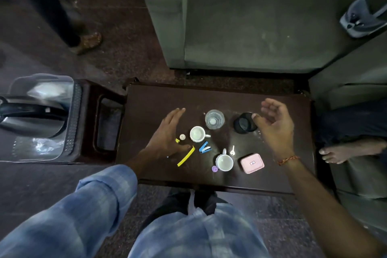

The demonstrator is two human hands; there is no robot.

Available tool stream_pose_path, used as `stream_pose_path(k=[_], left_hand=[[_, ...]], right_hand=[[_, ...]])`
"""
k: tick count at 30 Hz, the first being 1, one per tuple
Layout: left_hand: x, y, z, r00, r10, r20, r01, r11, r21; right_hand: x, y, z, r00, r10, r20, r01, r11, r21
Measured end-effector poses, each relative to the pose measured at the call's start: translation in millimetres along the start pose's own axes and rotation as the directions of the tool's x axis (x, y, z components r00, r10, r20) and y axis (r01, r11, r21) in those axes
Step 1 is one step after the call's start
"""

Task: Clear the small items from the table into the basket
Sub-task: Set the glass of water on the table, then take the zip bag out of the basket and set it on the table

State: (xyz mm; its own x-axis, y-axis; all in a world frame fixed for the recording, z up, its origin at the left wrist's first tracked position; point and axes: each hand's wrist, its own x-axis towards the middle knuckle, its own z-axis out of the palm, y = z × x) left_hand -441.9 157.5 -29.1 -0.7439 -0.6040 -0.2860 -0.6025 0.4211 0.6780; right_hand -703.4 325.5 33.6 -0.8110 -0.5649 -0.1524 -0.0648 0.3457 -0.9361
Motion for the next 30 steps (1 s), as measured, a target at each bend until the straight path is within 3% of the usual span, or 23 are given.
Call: stream_pose_path(k=[7,15,22,30], left_hand=[[-22,2,-10,0.999,0.003,-0.036,-0.003,1.0,0.01],[-59,3,-50,0.977,-0.027,-0.209,0.026,1.0,-0.007],[-96,-50,-131,0.927,-0.059,-0.369,0.046,0.998,-0.045],[-155,-146,-231,0.875,-0.055,-0.481,0.049,0.999,-0.025]], right_hand=[[-5,-6,10,0.999,-0.029,0.02,0.028,0.999,0.023],[0,-32,48,0.98,-0.105,0.167,0.102,0.994,0.03],[-17,-96,141,0.946,-0.168,0.278,0.154,0.986,0.07],[-74,-157,300,0.884,-0.216,0.413,0.206,0.976,0.071]])
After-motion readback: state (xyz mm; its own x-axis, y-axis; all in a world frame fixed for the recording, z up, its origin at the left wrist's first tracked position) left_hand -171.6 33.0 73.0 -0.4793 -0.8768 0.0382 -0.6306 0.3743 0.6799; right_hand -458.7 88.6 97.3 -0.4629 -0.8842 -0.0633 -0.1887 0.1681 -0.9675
